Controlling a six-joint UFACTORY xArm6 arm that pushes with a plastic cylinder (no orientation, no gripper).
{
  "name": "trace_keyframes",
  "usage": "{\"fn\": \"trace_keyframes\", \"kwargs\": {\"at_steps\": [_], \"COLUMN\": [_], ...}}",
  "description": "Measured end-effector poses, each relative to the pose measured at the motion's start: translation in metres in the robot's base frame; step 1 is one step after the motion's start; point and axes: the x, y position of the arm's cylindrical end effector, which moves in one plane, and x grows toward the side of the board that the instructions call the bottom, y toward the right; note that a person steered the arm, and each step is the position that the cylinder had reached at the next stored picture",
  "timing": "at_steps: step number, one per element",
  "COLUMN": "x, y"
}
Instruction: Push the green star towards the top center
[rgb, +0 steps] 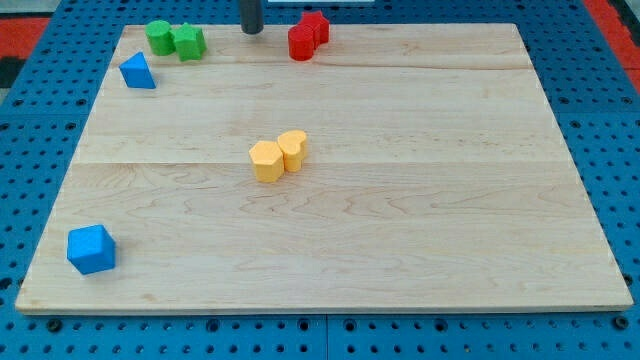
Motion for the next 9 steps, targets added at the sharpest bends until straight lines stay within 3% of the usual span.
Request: {"fn": "trace_keyframes", "kwargs": {"at_steps": [1, 3, 5, 9], "x": [0.0, 0.0, 0.015, 0.106], "y": [-0.003, -0.085, -0.101, -0.06]}}
